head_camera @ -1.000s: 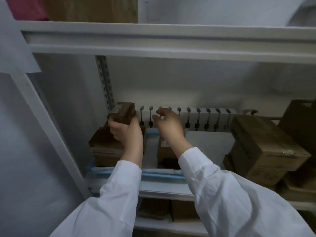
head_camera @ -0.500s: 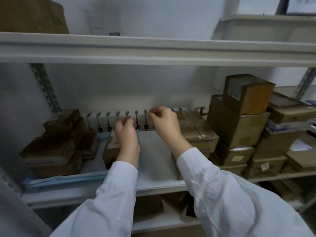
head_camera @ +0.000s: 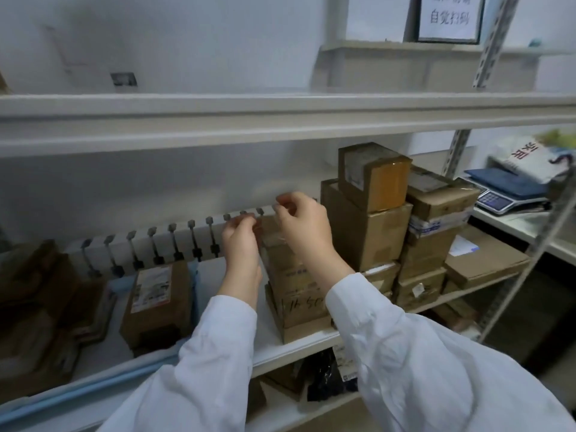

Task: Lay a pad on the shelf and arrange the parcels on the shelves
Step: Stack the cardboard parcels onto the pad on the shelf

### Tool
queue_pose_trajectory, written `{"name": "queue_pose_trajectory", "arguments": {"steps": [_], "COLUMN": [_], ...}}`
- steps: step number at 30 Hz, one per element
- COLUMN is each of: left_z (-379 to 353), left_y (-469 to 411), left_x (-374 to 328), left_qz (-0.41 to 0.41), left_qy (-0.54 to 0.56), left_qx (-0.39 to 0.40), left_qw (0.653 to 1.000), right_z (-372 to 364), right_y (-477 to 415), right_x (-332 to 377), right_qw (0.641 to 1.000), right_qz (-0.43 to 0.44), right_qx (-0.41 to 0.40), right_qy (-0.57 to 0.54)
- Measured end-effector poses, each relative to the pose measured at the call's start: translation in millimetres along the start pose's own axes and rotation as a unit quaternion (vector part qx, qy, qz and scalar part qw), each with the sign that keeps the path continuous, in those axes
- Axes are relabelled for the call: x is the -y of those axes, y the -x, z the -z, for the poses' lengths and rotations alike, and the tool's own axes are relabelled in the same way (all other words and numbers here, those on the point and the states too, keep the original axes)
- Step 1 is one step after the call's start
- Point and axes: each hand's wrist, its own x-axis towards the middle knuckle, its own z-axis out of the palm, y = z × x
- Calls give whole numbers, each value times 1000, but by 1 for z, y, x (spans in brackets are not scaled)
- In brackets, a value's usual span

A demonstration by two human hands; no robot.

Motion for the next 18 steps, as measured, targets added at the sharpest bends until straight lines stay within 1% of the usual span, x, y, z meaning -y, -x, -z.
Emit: {"name": "queue_pose_trajectory", "arguments": {"steps": [4, 6, 8, 10, 12, 15, 18], "left_z": [-29, -38, -46, -55, -62, -71, -77], "left_y": [6, 12, 16, 16, 15, 20, 24], "left_x": [-2, 2, 3, 4, 4, 10, 15], "left_qz": [25, 33, 36, 34, 28, 26, 25], "left_qy": [14, 3, 1, 10, 7, -16, -22], "left_qx": [45, 56, 58, 54, 50, 46, 44], "left_qw": [999, 998, 998, 998, 998, 998, 998], "right_z": [23, 33, 43, 56, 67, 81, 94], "right_y": [-14, -19, -27, -37, -46, -60, -72], "right_x": [-5, -11, -17, -24, -31, -44, -55], "right_qw": [998, 989, 962, 935, 924, 920, 929], "right_qz": [26, 61, 78, 42, -14, -86, -137], "right_qx": [-57, -96, -149, -190, -202, -187, -167], "right_qy": [20, 98, 215, 298, 323, 333, 300]}}
